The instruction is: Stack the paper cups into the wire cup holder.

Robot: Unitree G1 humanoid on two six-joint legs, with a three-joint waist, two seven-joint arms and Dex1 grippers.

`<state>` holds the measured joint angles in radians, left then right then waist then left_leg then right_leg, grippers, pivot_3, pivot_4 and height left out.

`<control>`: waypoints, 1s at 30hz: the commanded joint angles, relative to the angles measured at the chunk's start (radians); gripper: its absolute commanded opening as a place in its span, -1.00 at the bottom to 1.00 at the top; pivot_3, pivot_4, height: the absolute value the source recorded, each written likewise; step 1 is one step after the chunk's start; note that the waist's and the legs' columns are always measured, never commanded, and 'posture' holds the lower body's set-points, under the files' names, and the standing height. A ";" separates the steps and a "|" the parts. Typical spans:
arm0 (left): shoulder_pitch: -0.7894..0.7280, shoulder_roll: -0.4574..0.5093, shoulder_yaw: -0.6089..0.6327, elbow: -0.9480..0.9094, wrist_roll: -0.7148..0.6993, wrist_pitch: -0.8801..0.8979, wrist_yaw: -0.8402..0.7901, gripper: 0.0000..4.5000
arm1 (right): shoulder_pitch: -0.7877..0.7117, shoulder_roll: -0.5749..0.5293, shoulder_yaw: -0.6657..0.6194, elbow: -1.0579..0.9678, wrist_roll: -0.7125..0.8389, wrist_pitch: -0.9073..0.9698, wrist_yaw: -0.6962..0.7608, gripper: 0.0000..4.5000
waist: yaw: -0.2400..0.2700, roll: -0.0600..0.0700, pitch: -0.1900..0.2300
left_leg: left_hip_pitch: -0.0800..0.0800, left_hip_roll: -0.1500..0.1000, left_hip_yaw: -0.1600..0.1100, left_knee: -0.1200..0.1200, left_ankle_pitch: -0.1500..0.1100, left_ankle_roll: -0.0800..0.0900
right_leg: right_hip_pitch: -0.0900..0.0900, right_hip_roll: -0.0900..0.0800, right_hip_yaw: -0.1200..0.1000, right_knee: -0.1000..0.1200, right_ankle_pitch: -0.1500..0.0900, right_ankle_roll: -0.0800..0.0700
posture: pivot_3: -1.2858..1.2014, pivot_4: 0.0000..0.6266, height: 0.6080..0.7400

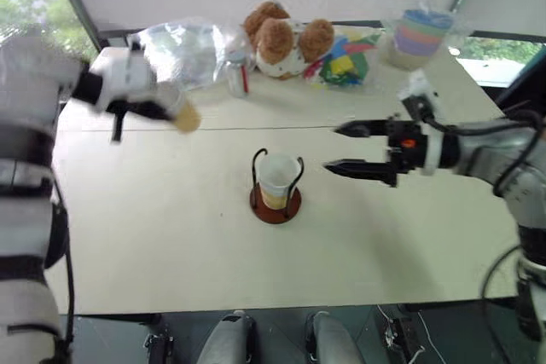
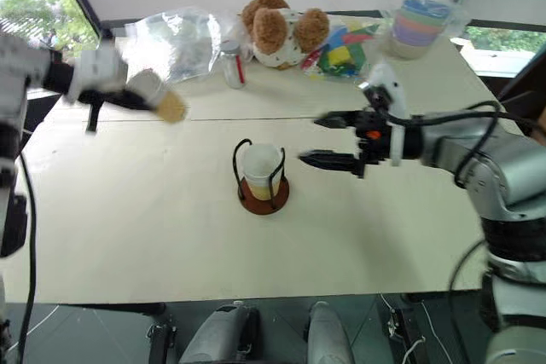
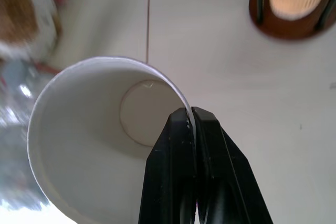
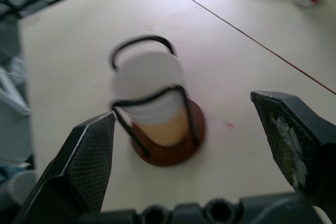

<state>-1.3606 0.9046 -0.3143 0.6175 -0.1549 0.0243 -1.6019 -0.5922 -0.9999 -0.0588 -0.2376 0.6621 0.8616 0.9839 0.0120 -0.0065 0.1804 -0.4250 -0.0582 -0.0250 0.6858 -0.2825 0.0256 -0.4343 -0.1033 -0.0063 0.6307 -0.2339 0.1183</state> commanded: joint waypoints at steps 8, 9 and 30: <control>-0.109 -0.048 -0.391 -0.157 -0.425 0.089 -0.012 -0.99 | 0.124 -0.021 -0.231 -0.249 0.162 0.110 -0.054 1.00 | -0.030 0.002 0.000 | 0.006 0.005 0.002 -0.002 0.000 0.000 | -0.001 0.004 0.002 0.002 0.000 0.002 | 0.03 -0.52 1.00; -0.115 -0.056 -0.414 -0.148 -0.439 0.077 -0.012 -0.99 | 0.133 -0.016 -0.245 -0.279 0.189 0.130 -0.071 1.00 | -0.029 0.002 0.000 | 0.006 0.005 0.001 -0.002 0.000 0.000 | -0.001 0.005 0.002 0.002 0.000 0.002 | 0.03 -0.52 1.00; -0.277 -0.031 -0.816 -0.119 -0.575 -0.107 -0.012 -0.74 | 0.191 0.016 -0.264 -0.398 0.413 0.177 -0.301 1.00 | -0.023 0.002 0.000 | 0.006 0.003 0.001 -0.001 0.000 -0.001 | 0.001 0.003 0.003 0.001 0.000 0.002 | 0.03 -0.52 1.00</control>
<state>-1.5937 0.8522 -1.1196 0.5198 -0.6881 -0.0789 -1.6111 -0.3894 -0.9897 -0.3177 -0.6248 1.0699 1.0627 0.6885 -0.0107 -0.0049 0.1806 -0.4190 -0.0549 -0.0235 0.6850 -0.2820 0.0249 -0.4330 -0.1007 -0.0034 0.6312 -0.2339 0.1201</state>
